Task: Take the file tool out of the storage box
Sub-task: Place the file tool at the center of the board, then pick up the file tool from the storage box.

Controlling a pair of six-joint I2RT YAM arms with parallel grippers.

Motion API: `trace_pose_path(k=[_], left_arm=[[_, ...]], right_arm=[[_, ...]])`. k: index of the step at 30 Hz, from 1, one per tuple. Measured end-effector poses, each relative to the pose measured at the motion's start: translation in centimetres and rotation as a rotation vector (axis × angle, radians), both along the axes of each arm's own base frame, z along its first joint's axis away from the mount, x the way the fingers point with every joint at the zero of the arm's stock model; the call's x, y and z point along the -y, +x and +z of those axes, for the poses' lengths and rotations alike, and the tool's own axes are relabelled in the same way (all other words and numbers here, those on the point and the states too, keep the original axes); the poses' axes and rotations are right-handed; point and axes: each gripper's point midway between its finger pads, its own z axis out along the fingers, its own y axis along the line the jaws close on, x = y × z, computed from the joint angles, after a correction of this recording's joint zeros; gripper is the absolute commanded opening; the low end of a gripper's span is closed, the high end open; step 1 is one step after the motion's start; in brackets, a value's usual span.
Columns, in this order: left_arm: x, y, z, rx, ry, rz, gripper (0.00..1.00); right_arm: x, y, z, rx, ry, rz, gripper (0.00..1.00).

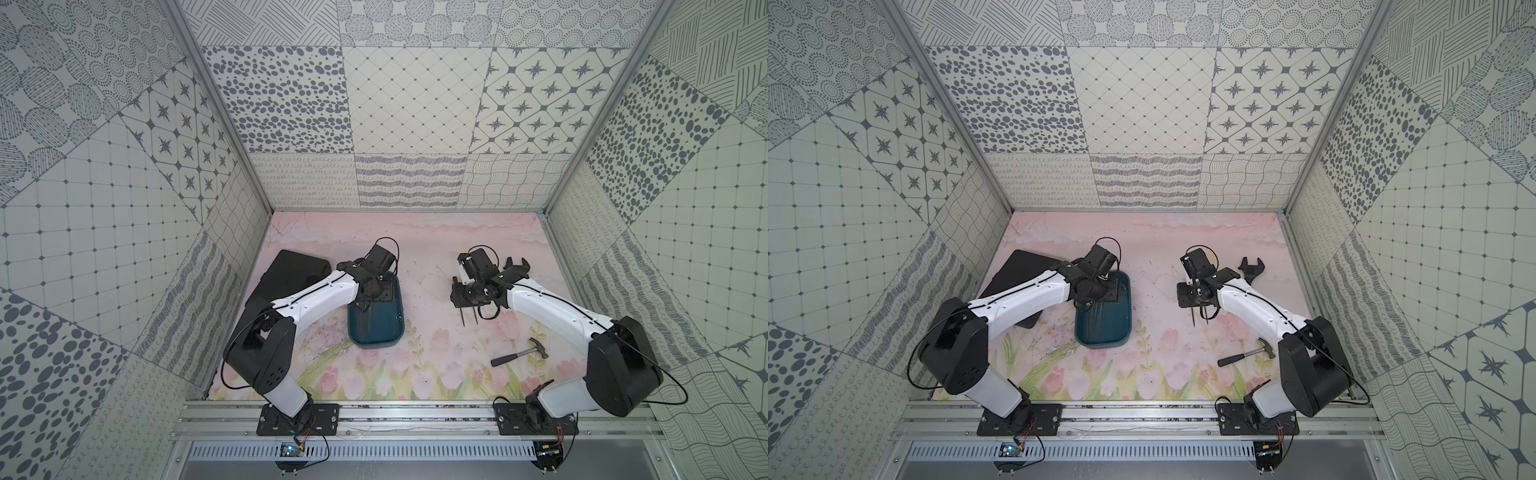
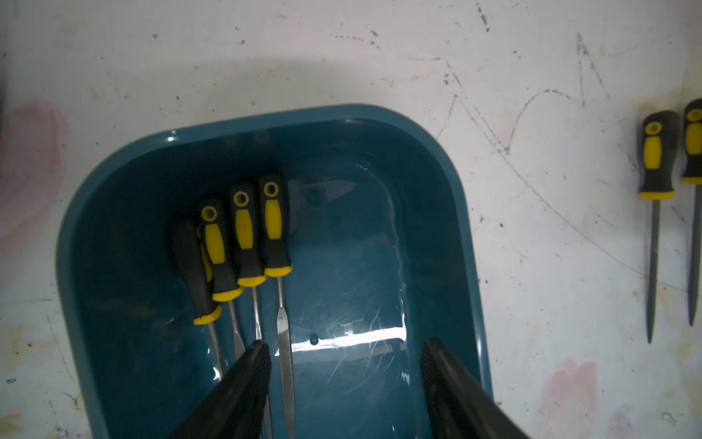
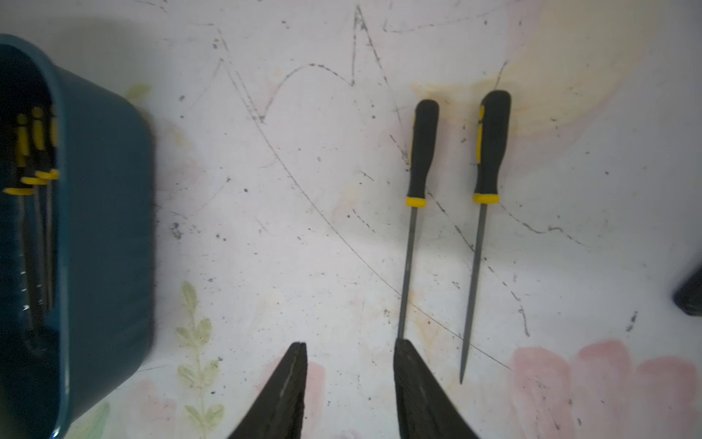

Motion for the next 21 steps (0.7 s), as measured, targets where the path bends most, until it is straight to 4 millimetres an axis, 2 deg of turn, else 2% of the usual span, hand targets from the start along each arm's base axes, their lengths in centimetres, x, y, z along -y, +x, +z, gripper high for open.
trace_pose_path(k=[4,7,13,21], left_arm=[[0.1,1.2,-1.2,-0.010,0.039,0.008,0.54],[0.2,2.0,-1.9,-0.020,0.054,0.014,0.50],[-0.2,4.2,-3.3,-0.039,0.071,0.041,0.41],[-0.9,5.6,-4.8,-0.067,0.088,0.069,0.41]], right_arm=[[-1.6,-1.6,1.2,0.038,0.090,0.066,0.53],[-2.4,-2.8,2.3,0.070,0.142,0.107,0.53],[-2.8,-3.9,4.0,0.138,0.204,0.138,0.54],[-2.8,-4.1,3.7,0.144,0.217,0.143,0.54]])
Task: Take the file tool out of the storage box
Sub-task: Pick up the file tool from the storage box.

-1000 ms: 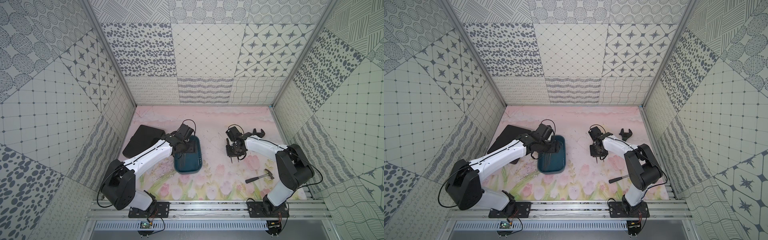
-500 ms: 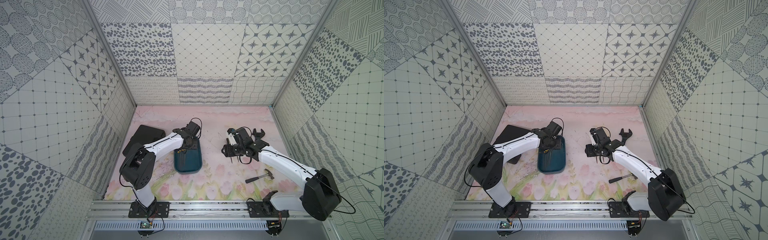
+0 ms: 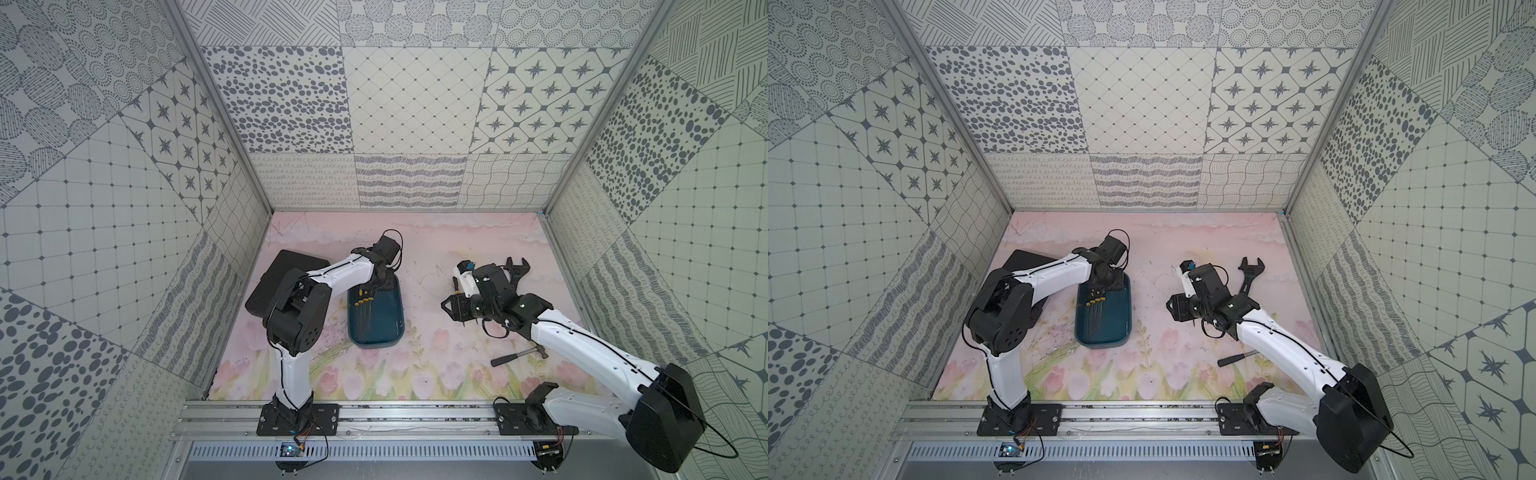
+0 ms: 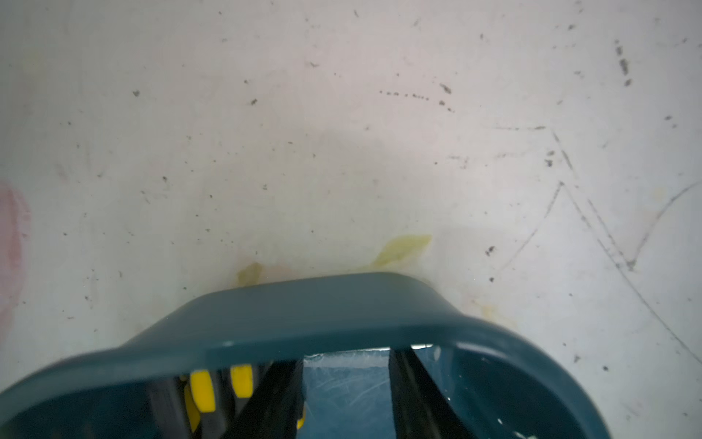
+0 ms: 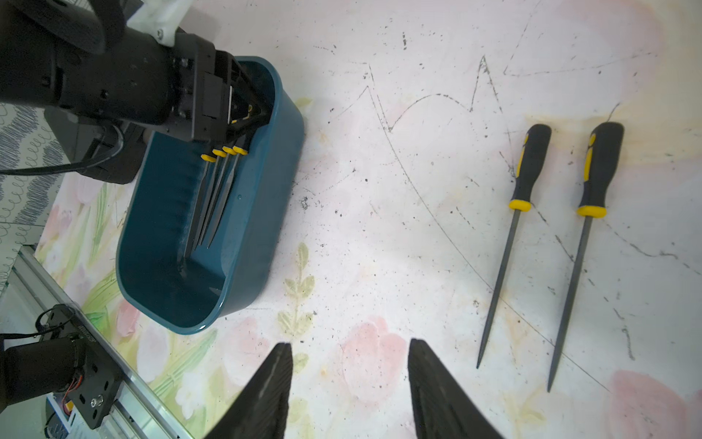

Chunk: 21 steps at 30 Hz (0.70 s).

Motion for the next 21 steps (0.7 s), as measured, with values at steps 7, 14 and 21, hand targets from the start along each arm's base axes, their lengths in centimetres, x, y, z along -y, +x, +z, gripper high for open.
trace_pose_path(k=[7,14,21], left_arm=[[-0.9,0.3,-0.1,0.007,0.029,0.024,0.41],[-1.3,0.2,-0.5,-0.012,0.048,0.044,0.40],[-1.7,0.0,-1.1,-0.032,0.063,0.058,0.39]], right_arm=[[-0.3,0.0,0.2,0.003,0.014,0.010,0.54],[-0.4,-0.1,0.2,0.001,0.019,0.016,0.54],[-0.2,-0.4,0.6,0.014,0.030,0.018,0.54]])
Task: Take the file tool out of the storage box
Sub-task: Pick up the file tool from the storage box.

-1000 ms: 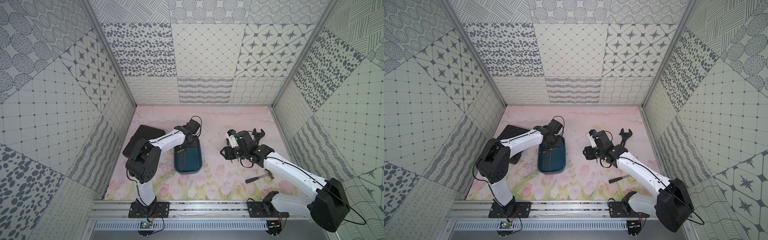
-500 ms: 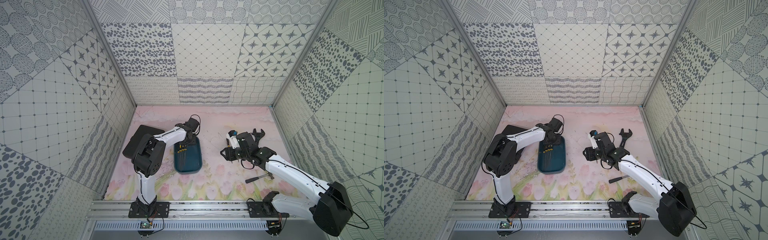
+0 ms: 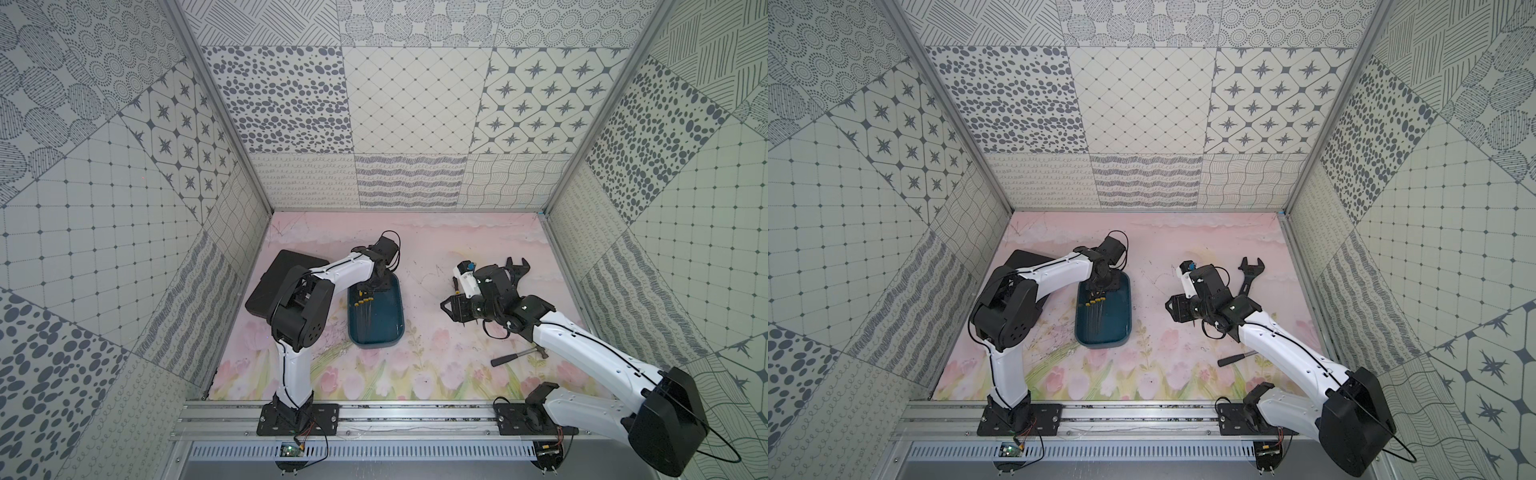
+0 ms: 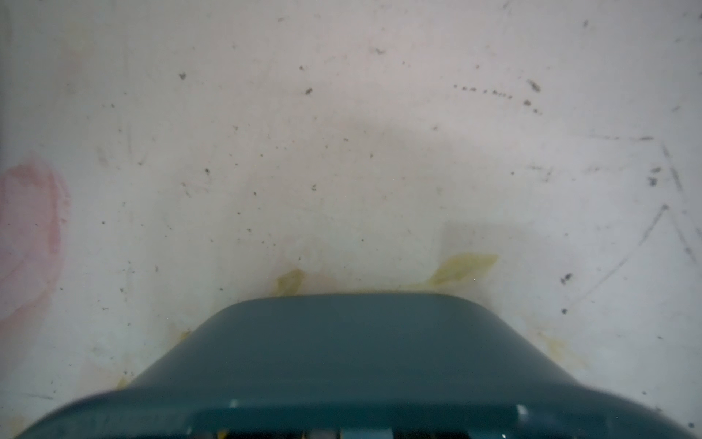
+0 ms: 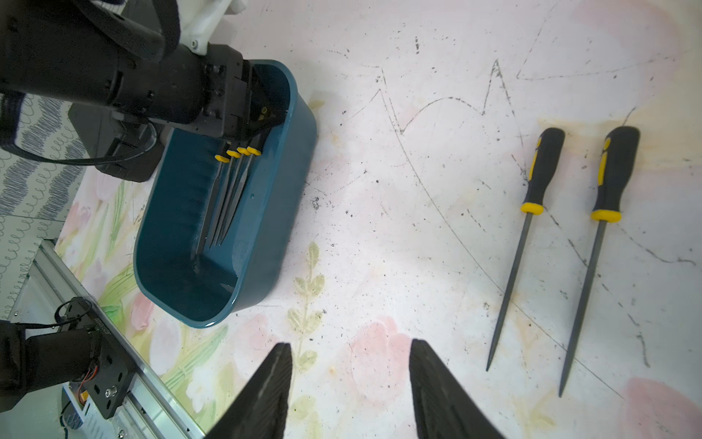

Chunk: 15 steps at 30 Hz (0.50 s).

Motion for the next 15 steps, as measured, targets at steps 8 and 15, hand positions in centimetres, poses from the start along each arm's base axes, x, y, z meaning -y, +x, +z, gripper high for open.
trace_pose_path(k=[8,15], left_arm=[[-0.05,-0.11,-0.95,-0.023,0.012,0.000,0.31],[0.18,0.24,-1.03,-0.014,0.005,-0.005,0.19]], right_arm=[[-0.13,-0.30,0.07,0.002,0.008,0.009,0.54],[-0.35,-0.61,-0.05,0.001,0.007,0.020,0.54]])
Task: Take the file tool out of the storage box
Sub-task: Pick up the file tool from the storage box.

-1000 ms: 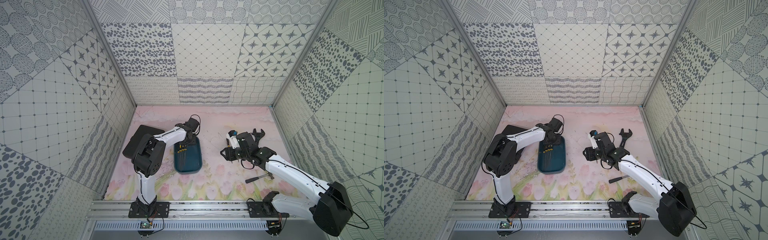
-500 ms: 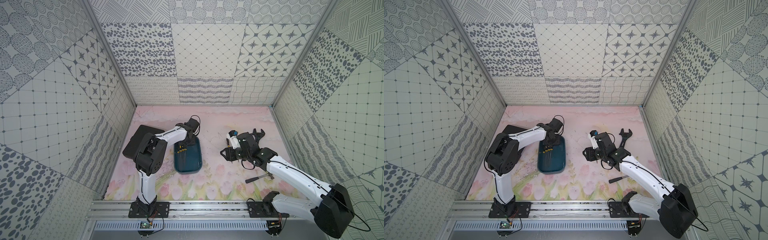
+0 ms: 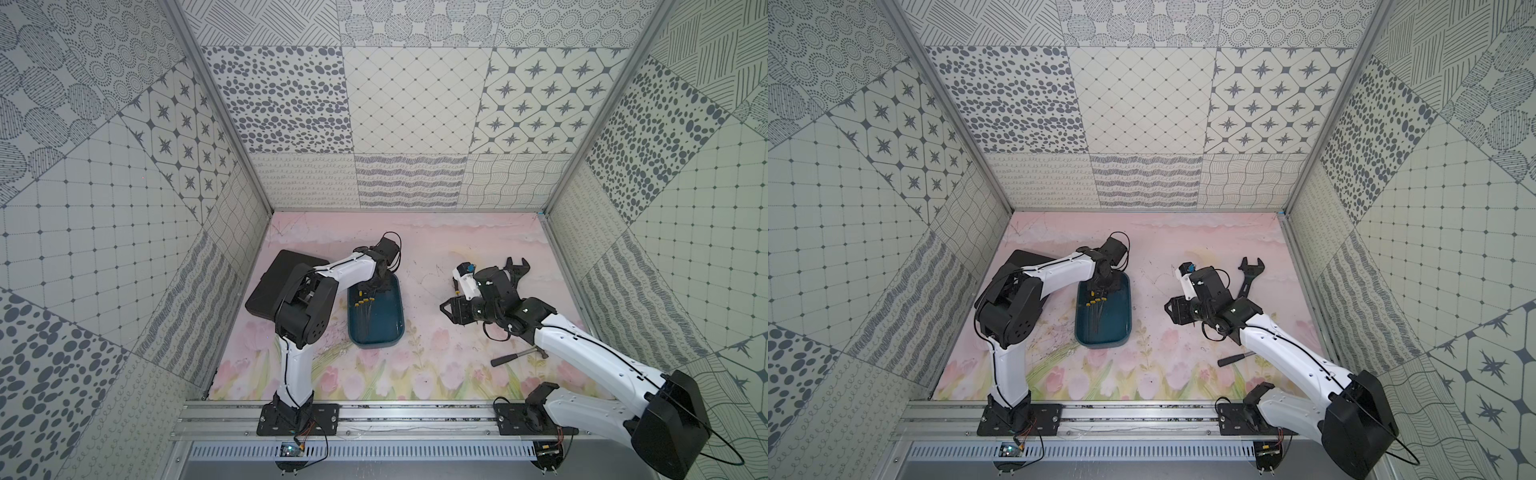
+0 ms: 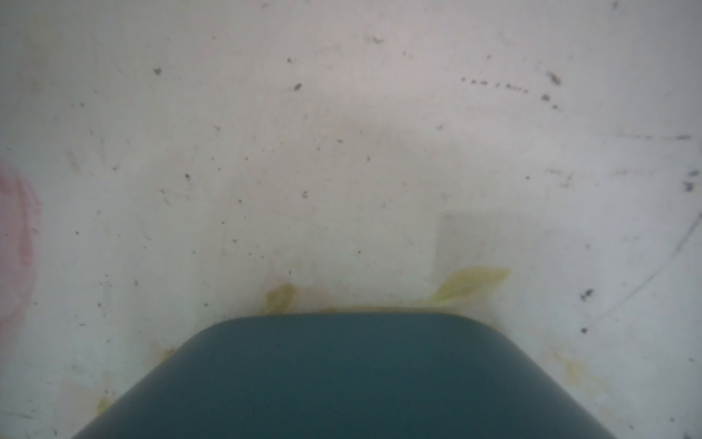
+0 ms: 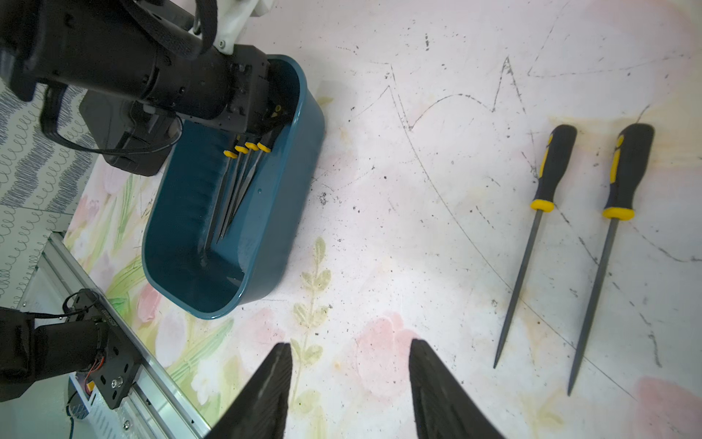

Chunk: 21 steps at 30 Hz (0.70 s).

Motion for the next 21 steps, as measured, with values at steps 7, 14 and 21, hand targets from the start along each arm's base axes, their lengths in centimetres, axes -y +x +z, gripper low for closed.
trace_pose_path(k=[7,14,21], left_arm=[[0.2,-0.7,0.6,0.006,-0.035,-0.010,0.09],[0.7,-2.2,4.1,0.066,-0.153,-0.014,0.09],[2.1,-4.0,7.8,0.141,-0.374,0.029,0.09]], right_arm=[[-0.6,-0.8,0.5,0.014,0.023,0.032,0.53],[-2.7,-2.4,1.9,0.014,0.181,0.114,0.52],[-6.3,-3.5,2.8,-0.022,0.321,0.196,0.49]])
